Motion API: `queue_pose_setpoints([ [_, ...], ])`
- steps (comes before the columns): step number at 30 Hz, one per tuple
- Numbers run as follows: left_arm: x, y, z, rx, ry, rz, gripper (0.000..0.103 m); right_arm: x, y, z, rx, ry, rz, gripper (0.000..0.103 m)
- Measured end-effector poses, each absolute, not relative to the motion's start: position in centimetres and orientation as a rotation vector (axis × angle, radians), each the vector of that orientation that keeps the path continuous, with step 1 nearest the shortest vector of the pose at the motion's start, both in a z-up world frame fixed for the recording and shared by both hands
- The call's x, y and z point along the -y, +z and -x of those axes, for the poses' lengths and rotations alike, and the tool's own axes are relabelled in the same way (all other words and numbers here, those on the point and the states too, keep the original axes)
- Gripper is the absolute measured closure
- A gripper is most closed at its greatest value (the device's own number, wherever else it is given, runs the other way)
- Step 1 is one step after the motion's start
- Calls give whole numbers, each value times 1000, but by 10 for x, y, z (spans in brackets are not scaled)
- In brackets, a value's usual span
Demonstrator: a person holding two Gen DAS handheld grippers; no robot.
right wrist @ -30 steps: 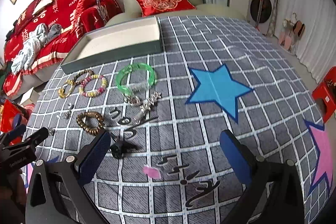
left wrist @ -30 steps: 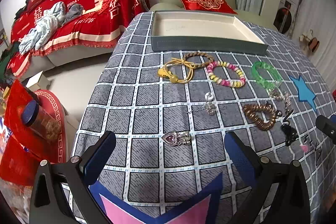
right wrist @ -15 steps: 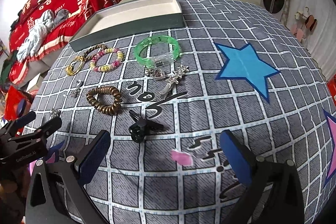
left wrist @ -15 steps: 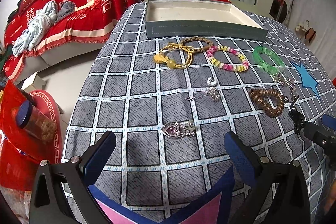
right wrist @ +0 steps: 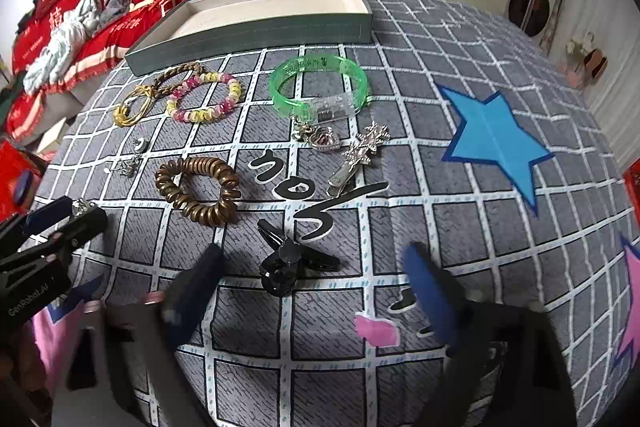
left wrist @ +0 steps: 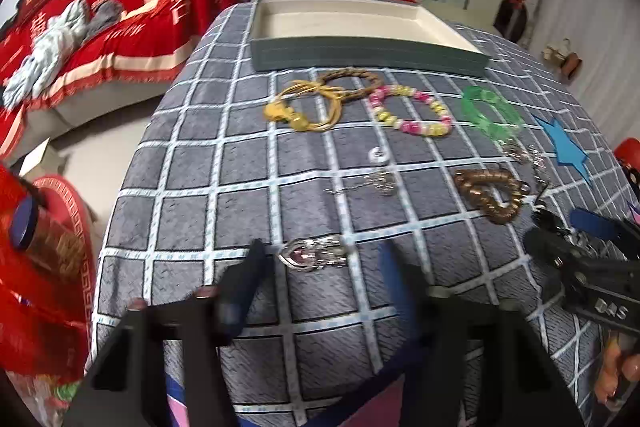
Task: Organize jewelry
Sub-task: 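Grasp the silver heart pendant with the left gripper while the right gripper grasps the black claw clip, then carry both items into the white tray and open both grippers to release them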
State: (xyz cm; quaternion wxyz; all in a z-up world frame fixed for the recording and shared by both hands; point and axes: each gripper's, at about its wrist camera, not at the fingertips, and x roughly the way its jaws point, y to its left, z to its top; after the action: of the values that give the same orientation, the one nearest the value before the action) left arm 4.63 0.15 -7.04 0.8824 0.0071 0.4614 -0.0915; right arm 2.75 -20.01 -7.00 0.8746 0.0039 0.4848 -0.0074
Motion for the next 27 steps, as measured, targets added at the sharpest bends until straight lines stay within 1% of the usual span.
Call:
queue_pose_setpoints([
  [1,-1,-69,-46,-959,-199,-11,54,200,-68,-27,-1005,-13,-9,37],
  [2,-1,-69,-46,-962,-202,-4,54,201,-67,-26,-1001,-13,-14,53],
  [3,-4,-70,-45,-960,-208,4,54,202,-67,-26,-998,-12,-21,62],
  [4,-5,-70,-45,-961,-213,15,54,203,-66,-25,-1000,-5,-34,64],
  [9,-16,-64,-40,-965,-222,69,54,211,-63,-19,-984,33,-113,64],
  [15,-20,-43,-38,-928,-229,96,54,223,-48,-15,-960,70,-185,64],
  [21,-19,-6,-54,-861,-247,88,54,235,-21,-28,-918,91,-224,64],
  [27,-14,34,-87,-801,-248,63,54,247,10,-65,-911,157,-274,63],
])
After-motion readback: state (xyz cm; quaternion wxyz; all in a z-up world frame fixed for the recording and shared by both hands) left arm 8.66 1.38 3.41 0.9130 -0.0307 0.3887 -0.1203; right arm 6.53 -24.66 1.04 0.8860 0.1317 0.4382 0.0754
